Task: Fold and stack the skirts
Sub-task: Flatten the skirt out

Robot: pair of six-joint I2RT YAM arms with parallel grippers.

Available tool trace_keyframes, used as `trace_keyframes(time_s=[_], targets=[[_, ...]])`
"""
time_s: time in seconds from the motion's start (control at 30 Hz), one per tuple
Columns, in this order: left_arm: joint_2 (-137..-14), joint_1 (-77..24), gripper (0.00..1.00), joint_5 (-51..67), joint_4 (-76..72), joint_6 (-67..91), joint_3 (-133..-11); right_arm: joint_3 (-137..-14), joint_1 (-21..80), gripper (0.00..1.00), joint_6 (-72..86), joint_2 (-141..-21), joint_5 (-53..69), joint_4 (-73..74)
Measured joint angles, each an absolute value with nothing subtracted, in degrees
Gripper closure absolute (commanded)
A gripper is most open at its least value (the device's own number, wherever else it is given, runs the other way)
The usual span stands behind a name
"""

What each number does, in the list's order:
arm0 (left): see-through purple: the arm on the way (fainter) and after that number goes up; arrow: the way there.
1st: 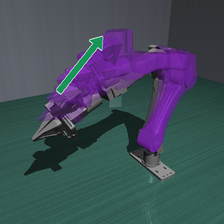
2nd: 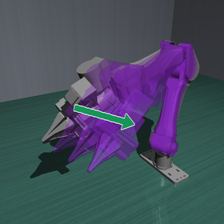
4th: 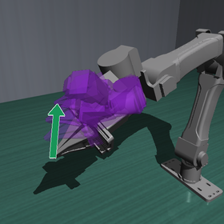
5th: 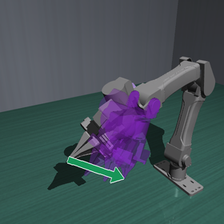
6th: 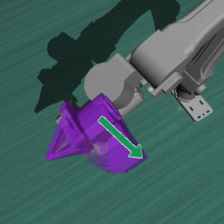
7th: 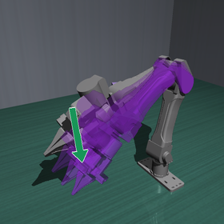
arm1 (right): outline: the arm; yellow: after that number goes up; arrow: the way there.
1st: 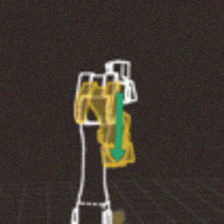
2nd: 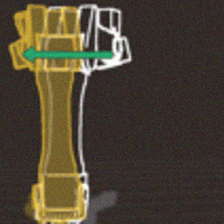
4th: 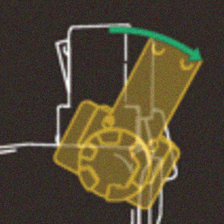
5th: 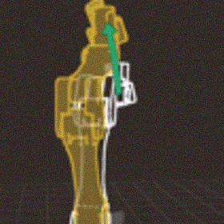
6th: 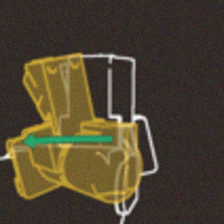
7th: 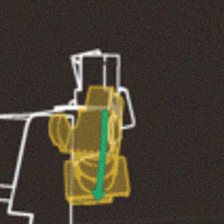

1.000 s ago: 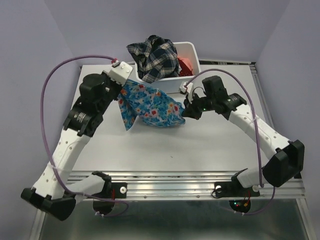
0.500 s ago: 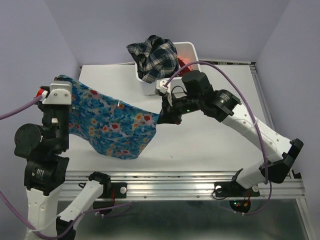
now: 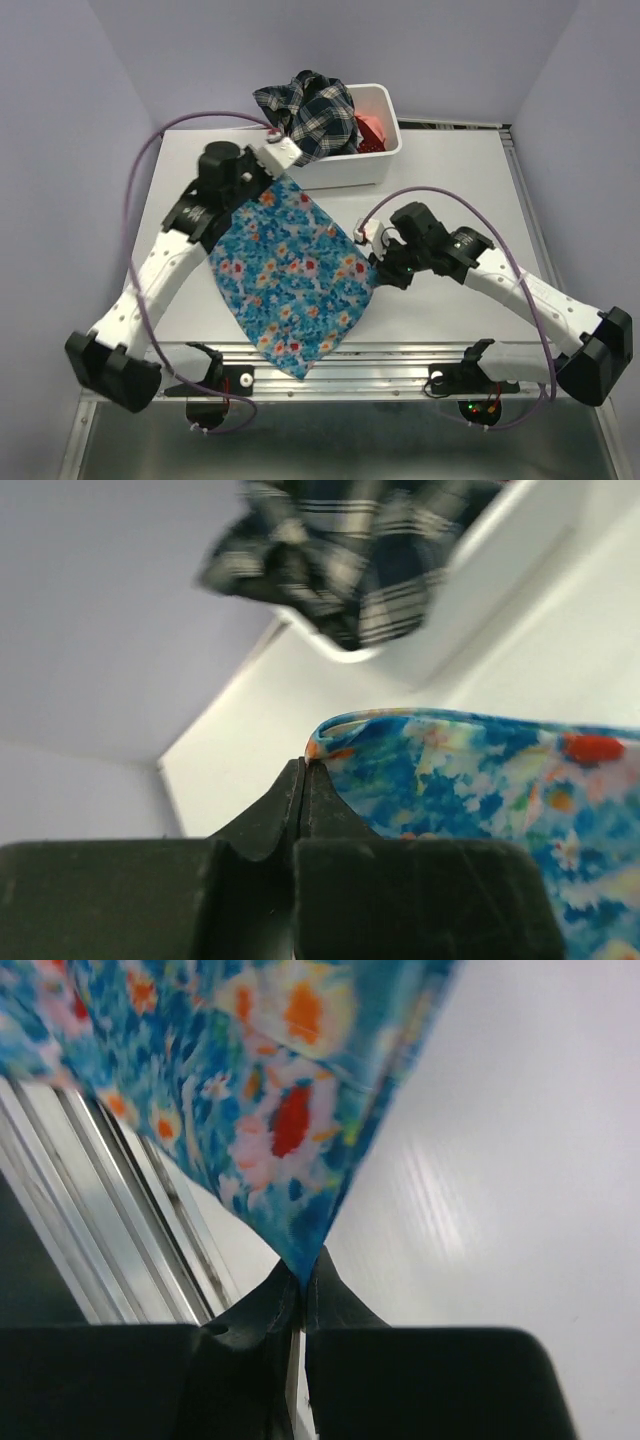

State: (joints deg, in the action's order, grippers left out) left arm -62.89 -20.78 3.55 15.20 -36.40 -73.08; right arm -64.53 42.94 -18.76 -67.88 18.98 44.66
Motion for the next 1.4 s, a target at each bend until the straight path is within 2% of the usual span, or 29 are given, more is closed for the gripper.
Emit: trace_keyframes(time_s=[0.13,0.33,0.37,0.4,0.43,0.47,0.5,0.53,0.57,0.6,0.63,0.67,0.77,0.87,1.03,1.2,1.4], targets=[[-75.92,-30.28,0.95,5.74,14.11,-38.22,-71.96,-57.52,42.28,0.99,-20.84,-69.36,15.44,49.54],[-94.26,-39.72,0.96,6.94,11.27,-37.91,-77.25,-57.58,42.3,0.98,-23.86,-70.19,12.45,54.35],[-96.97,-40.1,0.93,7.11,11.03,-37.41,-79.75,-57.76,42.3,0.91,-24.56,-70.5,11.75,55.77],[-101.36,-40.42,0.84,7.27,10.96,-36.64,-83.59,-57.8,42.3,0.67,-25.15,-70.65,11.0,57.14],[-104.79,-40.47,0.8,7.51,10.31,-35.92,-86.89,-57.8,42.3,0.46,-25.61,-70.72,10.48,58.43],[-107.24,-40.47,0.75,7.6,9.63,-35.35,-89.12,-57.82,42.33,0.31,-25.71,-70.72,10.22,59.2],[-109.45,-40.62,0.69,7.77,10.57,-34.59,-92.18,-57.95,42.3,0.22,-26.22,-70.72,9.98,60.84],[-112.62,-40.8,0.52,7.97,10.85,-33.61,-96.09,-58.3,42.33,0.14,-26.98,-70.72,9.87,62.72],[-114.1,-40.84,0.5,8.1,10.94,-33.08,-98.39,-58.7,42.33,0.11,-27.35,-70.72,9.82,64.07],[-115.42,-41.04,0.41,8.21,11.05,-32.42,-100.27,-59.35,42.33,0.1,-27.46,-70.72,9.85,65.54],[-115.94,-41.23,0.4,8.47,11.35,-31.79,-101.47,-60.25,42.33,0.09,-27.68,-70.74,9.82,66.92],[-115.98,-41.47,0.32,8.64,11.94,-31.16,-102.37,-60.88,42.33,0.09,-27.75,-70.72,9.82,67.55],[-114.17,-41.95,0.31,8.86,13.58,-29.65,-102.78,-65.47,42.33,0.1,-28.38,-70.54,10.04,69.8],[-108.03,-42.0,0.31,8.95,14.83,-28.53,-98.67,-70.52,42.33,0.17,-28.53,-70.43,10.35,69.06],[-91.31,-41.41,0.33,8.78,17.78,-26.98,-85.69,-70.28,42.33,0.33,-29.02,-72.44,9.32,62.28],[-79.88,-38.72,0.35,10.04,19.97,-26.94,-72.9,-66.41,42.26,0.4,-30.57,-84.01,7.16,51.75],[-78.81,-30.7,0.35,13.87,26.02,-27.4,-64.18,-64.38,41.98,0.44,-31.97,-95.29,6.2,43.53]])
